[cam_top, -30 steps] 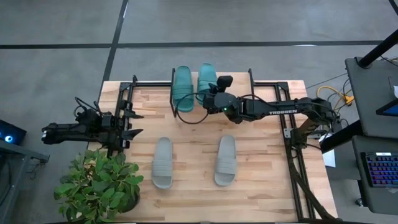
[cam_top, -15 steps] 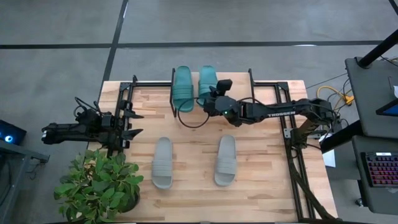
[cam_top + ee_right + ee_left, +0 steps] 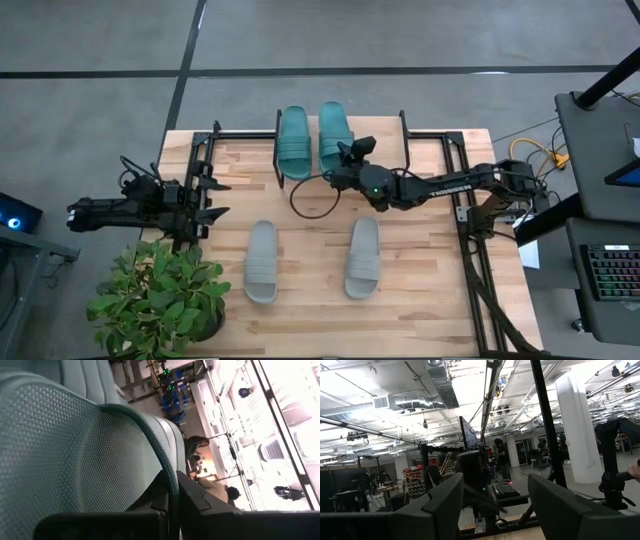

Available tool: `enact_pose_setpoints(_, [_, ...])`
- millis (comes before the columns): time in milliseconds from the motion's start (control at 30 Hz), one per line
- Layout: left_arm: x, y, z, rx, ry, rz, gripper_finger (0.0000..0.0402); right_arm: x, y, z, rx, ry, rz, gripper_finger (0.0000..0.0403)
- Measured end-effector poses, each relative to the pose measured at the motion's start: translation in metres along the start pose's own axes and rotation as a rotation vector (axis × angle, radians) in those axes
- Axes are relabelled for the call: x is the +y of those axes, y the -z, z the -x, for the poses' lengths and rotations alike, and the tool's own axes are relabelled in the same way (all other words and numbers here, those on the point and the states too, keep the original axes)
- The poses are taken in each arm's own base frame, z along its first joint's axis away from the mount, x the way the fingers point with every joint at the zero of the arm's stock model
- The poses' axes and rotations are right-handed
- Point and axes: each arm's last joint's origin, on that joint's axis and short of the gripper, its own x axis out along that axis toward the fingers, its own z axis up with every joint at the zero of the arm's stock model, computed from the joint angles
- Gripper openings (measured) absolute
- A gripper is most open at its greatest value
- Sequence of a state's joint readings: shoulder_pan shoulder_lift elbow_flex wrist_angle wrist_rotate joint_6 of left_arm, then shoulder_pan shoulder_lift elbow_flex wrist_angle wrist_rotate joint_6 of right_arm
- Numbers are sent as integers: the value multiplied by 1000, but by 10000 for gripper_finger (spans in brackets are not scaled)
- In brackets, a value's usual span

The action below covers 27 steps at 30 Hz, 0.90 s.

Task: Pick and place slides into the shelf
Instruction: Put the green slide on the shelf next to the other green slide

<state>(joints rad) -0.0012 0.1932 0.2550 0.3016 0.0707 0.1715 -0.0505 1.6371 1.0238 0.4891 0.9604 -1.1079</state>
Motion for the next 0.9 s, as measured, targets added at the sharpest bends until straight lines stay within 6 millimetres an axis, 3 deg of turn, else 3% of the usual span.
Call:
enact_pose_setpoints(233, [0, 0, 0, 0, 0, -2, 208, 7, 5, 1, 13, -12, -5, 9])
enact_pose_setpoints(633, [0, 0, 0, 0, 0, -26, 208, 1, 0, 4, 98, 20, 45, 9])
enact_pose_setpoints(900, [0, 0, 0, -2, -1, -27, 208, 22, -5, 5, 90, -23, 164, 9])
